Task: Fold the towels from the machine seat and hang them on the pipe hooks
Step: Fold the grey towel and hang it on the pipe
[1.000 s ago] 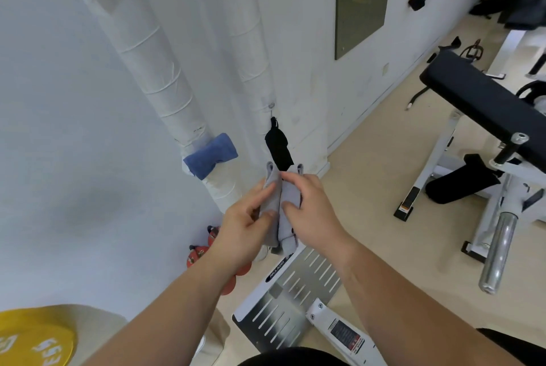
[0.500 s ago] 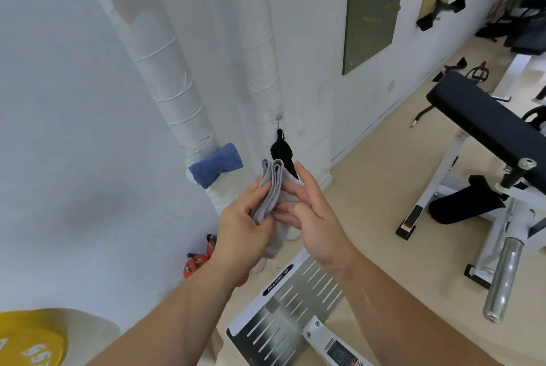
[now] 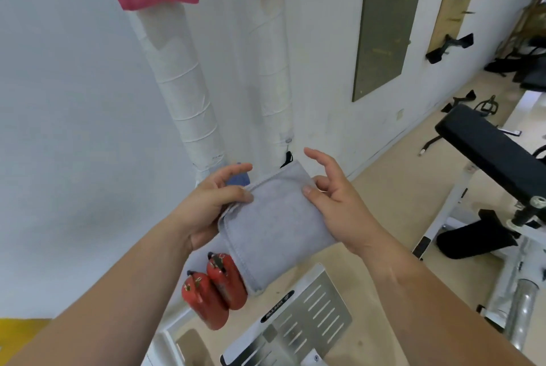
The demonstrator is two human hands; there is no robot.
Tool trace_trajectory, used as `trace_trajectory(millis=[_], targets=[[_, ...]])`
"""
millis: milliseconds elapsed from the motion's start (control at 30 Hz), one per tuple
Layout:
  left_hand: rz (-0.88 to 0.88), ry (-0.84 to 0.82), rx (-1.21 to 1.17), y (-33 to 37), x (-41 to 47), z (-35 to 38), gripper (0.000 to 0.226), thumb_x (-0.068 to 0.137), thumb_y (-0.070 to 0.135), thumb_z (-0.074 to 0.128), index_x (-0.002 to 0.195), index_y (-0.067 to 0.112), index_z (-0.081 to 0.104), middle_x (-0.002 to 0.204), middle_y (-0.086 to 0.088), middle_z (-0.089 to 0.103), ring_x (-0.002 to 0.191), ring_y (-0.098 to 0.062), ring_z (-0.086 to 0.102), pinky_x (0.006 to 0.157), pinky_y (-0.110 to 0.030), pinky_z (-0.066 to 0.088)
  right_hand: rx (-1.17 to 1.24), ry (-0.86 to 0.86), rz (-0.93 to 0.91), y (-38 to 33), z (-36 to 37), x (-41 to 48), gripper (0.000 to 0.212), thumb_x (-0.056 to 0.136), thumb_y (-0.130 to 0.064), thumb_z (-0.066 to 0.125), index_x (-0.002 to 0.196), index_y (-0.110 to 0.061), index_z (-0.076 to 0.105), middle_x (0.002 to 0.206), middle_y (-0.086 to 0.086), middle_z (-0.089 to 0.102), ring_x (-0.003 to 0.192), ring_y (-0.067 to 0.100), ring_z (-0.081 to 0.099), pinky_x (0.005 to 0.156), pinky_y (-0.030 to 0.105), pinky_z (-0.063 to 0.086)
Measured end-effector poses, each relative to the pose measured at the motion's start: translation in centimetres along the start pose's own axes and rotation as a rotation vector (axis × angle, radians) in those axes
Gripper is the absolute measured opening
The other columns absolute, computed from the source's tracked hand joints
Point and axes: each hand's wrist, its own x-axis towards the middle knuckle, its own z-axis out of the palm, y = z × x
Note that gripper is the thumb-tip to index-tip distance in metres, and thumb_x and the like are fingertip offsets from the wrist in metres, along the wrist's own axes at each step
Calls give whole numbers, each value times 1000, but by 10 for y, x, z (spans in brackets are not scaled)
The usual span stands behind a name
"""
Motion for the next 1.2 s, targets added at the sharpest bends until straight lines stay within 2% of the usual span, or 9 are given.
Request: trace_trajectory(millis=[167,333,467,567,633,733,900,1033,1200], targets=[[10,29,-138,-23,-1,-8,82,71,15,79,146,32,49,132,-7,68,120,-32,65,93,-46,51,-21,221,29,2,8,23,30,100,-10,51,108,-38,56,79,11,58,71,20,54,70,40,45],[244,280,-171,-13,7,-9,67,95,-5,59,141,41,44,82,-7,76,80,-18,73,68,-29,60,-107,196,51,-16,24,48,29,96,-8,53,84,-28,71,86,-13,67,83,13,58,77,33,45],[363,373,-28,10,10,-27,35,101,-1,50,109,31,63,88,-5,72,71,-13,66,56,-27,55,-58,-17,94,-31,41,65,33,90,-12,72,109,-38,74,119,-13,70,109,13,68,96,35,56],[399,361,76,26,15,-47,31,99,-1,53,91,22,73,86,14,74,75,0,67,60,-16,52,-94,-9,56,-43,56,82,49,78,-15,84,121,-36,71,126,-10,67,114,12,67,102,40,54],[404,264,100,38,17,-69,30,86,4,72,103,28,75,100,17,74,88,0,69,70,-16,55,-133,5,31,-55,70,97,64,64,-24,89,122,-39,68,128,-9,65,116,10,65,102,38,54],[400,175,330,58,20,-105,75,68,11,88,132,37,60,125,16,57,110,2,61,85,-18,55,-287,-21,-23,-75,89,117,81,52,-33,93,126,-47,61,133,-11,57,121,6,59,102,32,52],[547,278,700,98,24,-146,88,65,13,85,142,38,50,124,5,51,112,-8,53,89,-8,40,-537,-59,-115,-110,118,147,95,58,-30,93,143,-36,50,127,-12,51,118,-2,52,97,15,45],[627,366,897,129,27,-171,78,66,14,85,136,35,57,109,4,52,96,-8,50,75,4,33,-780,-60,-156,-138,138,171,88,65,-26,92,143,-36,50,116,-7,49,108,2,52,85,9,40],[678,354,1052,168,31,-197,36,69,21,81,103,31,77,91,2,67,86,-16,63,65,-17,46,-1044,-83,-272,-169,159,196,58,66,-26,87,120,-36,68,101,-9,59,92,3,56,76,16,40]])
